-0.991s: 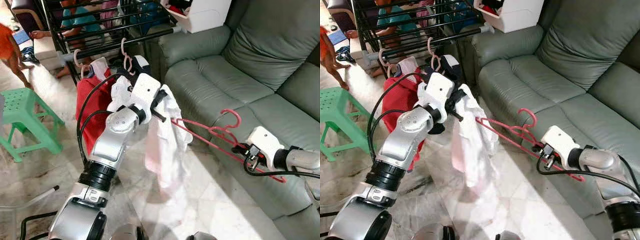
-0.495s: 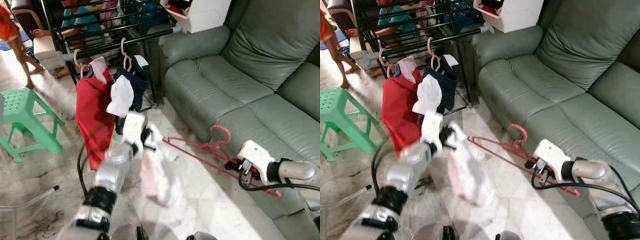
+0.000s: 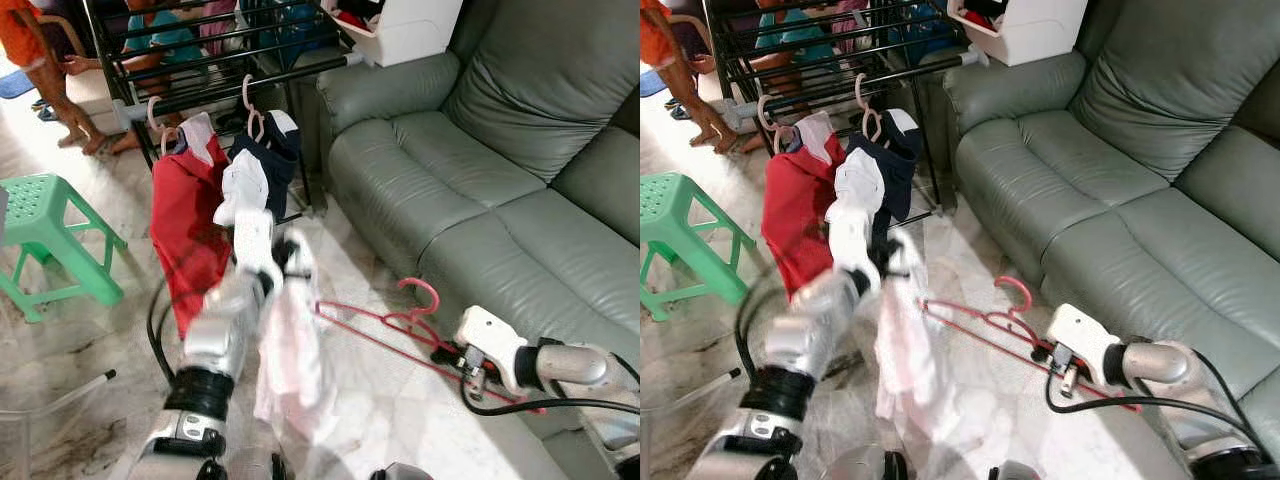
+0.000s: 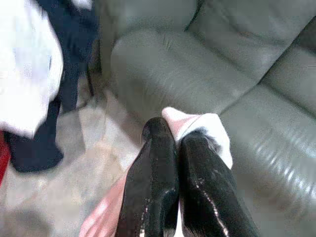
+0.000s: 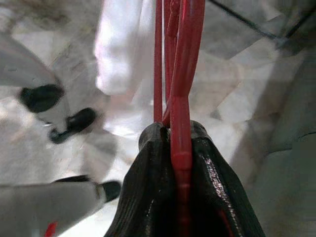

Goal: Hang hanger

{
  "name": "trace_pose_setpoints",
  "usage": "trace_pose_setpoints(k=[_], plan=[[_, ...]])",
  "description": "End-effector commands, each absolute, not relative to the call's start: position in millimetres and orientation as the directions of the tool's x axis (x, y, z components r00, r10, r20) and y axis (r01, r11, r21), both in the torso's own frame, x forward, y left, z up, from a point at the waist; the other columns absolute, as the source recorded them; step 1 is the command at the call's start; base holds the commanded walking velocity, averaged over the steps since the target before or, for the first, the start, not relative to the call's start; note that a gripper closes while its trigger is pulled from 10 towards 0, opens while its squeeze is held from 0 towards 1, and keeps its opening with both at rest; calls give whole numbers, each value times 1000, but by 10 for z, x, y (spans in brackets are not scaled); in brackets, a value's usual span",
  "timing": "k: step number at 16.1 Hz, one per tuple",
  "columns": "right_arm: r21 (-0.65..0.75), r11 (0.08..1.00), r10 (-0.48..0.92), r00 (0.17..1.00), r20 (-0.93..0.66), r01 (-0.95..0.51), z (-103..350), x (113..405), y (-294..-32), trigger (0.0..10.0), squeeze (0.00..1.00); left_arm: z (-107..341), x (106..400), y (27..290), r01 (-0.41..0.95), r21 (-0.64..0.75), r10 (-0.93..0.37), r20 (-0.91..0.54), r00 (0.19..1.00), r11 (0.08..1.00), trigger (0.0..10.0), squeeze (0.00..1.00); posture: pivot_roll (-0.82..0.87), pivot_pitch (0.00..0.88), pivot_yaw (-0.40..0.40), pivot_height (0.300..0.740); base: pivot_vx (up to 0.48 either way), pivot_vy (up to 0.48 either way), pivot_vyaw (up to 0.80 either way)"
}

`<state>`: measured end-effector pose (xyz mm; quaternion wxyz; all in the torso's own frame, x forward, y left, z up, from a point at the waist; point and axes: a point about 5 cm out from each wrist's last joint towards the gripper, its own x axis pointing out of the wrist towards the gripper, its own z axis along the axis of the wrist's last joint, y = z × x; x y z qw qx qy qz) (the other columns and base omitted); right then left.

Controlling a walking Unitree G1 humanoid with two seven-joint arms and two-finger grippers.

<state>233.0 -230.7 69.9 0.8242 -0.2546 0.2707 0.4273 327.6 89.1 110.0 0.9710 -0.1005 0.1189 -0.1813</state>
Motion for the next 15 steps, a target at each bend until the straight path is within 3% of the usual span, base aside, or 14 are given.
trace_pose_setpoints(k=[1,6,15], plan=[[-264,520,539,552,-636,-812,768,2415,-2318,10000,0,1358,3325,857,355,-225,-387,-116,915,907,10000,0,-59,0,28,740,0,0,0],[-339,575,514,651,-558,-745,910,2532,-2378,10000,0,1490,3363,965,349,-173,-369,-95,925,921,10000,0,-58,0,29,740,0,0,0],[-296,601,506,640,-578,-742,838,2528,-2447,10000,0,1691,3308,847,434,-180,-448,-47,893,883,10000,0,-57,0,25,740,0,0,0]])
